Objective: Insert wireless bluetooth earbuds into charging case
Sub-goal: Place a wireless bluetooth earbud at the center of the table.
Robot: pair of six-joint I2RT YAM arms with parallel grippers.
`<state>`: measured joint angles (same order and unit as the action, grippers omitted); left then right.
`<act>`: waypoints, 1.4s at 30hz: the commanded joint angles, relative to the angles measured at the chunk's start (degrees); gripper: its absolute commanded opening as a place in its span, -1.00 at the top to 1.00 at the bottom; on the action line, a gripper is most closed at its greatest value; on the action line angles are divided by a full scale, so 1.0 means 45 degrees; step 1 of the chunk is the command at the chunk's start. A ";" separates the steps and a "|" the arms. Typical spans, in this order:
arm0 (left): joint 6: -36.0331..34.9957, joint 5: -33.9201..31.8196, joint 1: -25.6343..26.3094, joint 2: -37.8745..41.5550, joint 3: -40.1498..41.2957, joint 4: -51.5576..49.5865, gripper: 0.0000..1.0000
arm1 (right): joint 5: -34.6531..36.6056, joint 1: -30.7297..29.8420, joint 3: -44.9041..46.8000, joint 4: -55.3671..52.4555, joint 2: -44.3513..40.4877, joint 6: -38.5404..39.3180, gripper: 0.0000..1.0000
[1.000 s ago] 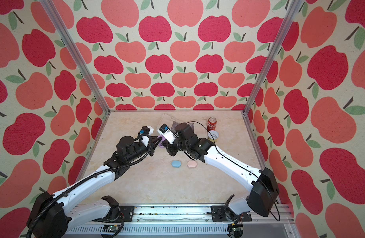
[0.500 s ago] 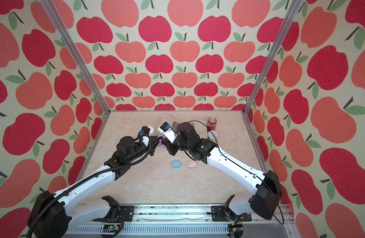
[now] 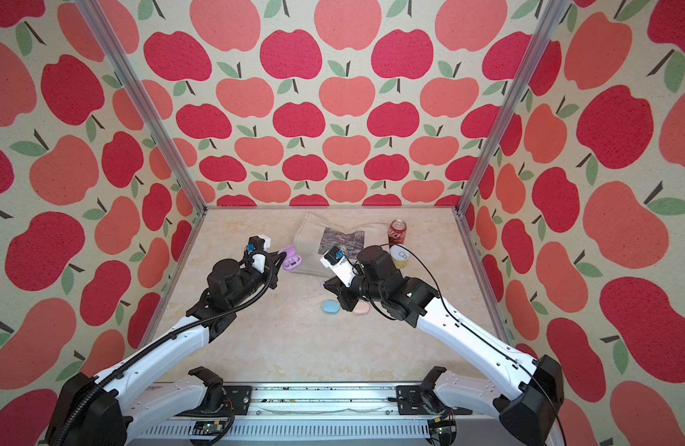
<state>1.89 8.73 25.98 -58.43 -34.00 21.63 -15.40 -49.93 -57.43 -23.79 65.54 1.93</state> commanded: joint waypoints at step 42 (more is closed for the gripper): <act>0.0043 -0.0284 -0.0228 0.4313 -0.0052 -0.3828 1.00 | 0.2774 0.0085 -0.0337 -0.1043 0.7141 0.2525 0.27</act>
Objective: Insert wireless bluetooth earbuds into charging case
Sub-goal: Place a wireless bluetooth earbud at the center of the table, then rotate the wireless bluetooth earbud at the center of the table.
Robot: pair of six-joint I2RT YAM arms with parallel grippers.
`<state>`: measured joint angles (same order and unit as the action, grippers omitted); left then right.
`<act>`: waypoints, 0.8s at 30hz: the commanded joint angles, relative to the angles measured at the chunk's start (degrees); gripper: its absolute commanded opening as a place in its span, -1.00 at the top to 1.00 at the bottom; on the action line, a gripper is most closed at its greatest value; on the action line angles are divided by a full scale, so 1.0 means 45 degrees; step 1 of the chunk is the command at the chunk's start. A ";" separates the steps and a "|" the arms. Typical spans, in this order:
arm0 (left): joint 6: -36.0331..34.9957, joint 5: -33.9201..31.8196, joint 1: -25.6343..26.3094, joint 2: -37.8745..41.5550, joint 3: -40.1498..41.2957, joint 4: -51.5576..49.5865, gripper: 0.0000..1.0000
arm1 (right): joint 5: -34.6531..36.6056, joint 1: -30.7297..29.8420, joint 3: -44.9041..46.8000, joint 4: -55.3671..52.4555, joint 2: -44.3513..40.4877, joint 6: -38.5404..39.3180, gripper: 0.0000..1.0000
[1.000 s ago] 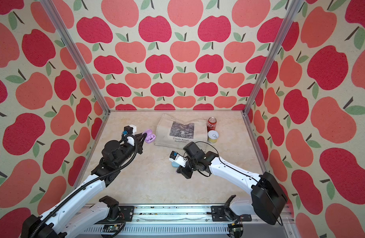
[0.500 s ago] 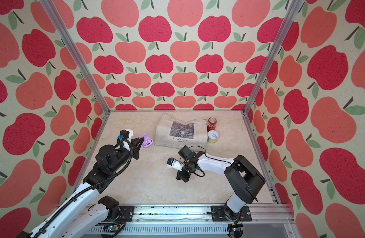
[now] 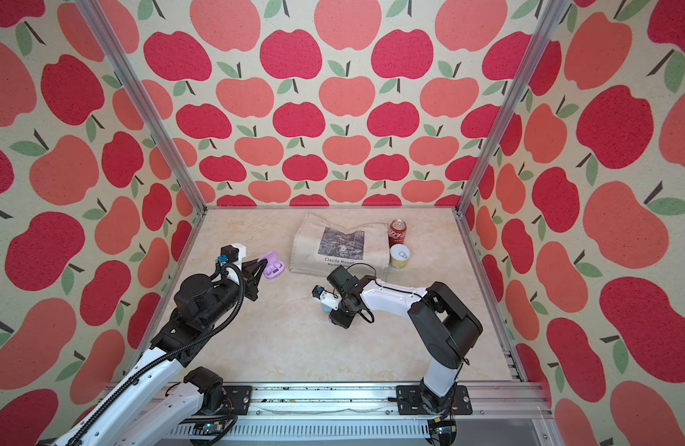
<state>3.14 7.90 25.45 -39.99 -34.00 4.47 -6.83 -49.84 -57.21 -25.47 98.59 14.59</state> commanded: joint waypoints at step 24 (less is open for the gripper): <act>0.0014 0.0211 -0.0324 0.1296 0.0210 -0.0568 1.00 | -0.0685 -0.0223 -0.1884 -0.3073 -0.0228 -0.4222 0.13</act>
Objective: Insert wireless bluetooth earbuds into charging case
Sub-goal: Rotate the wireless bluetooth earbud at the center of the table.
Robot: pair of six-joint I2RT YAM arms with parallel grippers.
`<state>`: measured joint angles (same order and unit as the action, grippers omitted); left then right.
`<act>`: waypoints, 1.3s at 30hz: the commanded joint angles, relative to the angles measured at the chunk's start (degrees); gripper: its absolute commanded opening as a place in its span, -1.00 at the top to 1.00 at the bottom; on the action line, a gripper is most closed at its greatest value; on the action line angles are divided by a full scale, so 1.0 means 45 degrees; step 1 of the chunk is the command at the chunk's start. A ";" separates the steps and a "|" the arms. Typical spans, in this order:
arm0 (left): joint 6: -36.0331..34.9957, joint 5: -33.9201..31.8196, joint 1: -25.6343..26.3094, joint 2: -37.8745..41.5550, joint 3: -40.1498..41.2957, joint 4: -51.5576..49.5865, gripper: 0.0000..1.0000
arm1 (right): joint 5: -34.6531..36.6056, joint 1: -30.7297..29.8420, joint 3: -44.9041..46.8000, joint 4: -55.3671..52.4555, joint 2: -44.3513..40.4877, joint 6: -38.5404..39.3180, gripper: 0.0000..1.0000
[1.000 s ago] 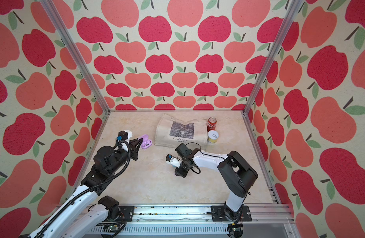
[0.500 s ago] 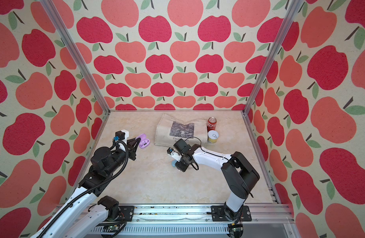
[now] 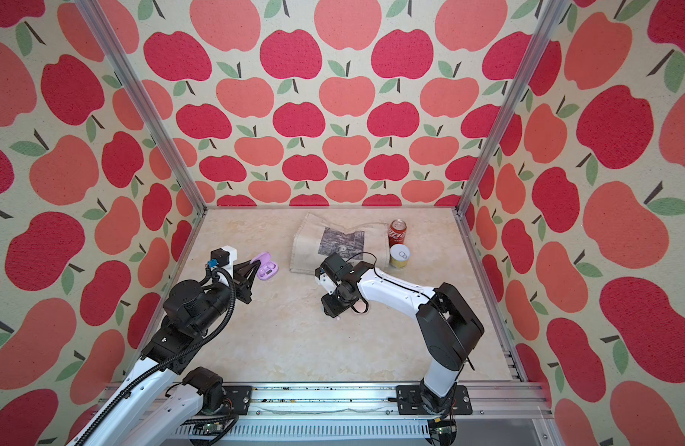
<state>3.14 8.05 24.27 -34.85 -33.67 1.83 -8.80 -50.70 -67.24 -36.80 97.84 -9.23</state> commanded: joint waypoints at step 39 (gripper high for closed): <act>-0.0410 0.0388 -0.0142 -0.0390 -0.0330 -0.0703 1.00 | -0.3456 0.0589 -0.0015 -0.0701 0.0986 0.0556 0.14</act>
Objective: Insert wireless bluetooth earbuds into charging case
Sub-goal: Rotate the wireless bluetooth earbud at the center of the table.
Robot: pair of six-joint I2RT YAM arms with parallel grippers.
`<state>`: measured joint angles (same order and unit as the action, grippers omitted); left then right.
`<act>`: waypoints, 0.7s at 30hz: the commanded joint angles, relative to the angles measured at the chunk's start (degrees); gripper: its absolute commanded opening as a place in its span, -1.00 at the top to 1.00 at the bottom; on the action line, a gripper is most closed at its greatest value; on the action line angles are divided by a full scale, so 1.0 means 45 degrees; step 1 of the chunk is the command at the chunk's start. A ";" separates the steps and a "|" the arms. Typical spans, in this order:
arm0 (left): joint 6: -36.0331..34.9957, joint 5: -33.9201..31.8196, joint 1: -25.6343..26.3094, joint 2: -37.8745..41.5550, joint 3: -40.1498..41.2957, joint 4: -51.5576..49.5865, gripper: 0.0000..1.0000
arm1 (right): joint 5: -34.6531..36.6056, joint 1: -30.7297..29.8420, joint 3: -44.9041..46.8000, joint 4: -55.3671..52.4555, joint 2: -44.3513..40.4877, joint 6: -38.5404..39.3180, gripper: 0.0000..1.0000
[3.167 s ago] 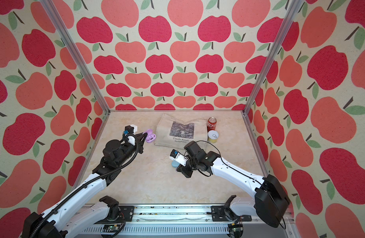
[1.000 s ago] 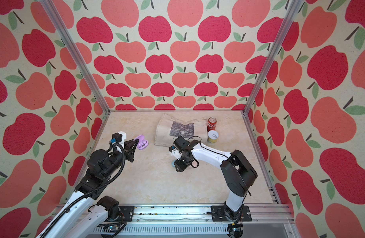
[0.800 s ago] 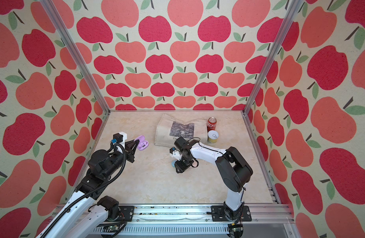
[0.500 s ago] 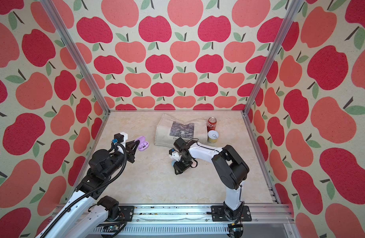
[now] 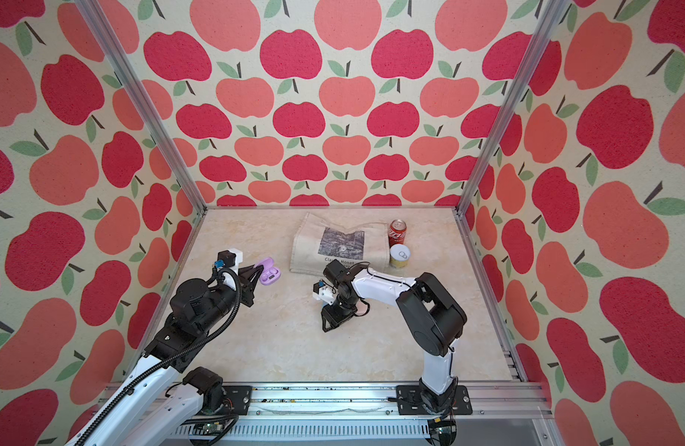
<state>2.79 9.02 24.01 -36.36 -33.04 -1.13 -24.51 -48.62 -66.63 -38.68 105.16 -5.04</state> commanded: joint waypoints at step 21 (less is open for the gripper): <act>-0.0370 0.0340 -0.0183 -0.0299 -0.0471 0.0091 1.00 | 0.1668 0.0814 -0.0839 0.0289 0.0324 -0.0081 0.33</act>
<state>1.85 9.74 23.59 -37.67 -33.21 -1.10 -17.41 -44.93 -68.71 -38.33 104.92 -6.52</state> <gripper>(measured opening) 0.108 0.334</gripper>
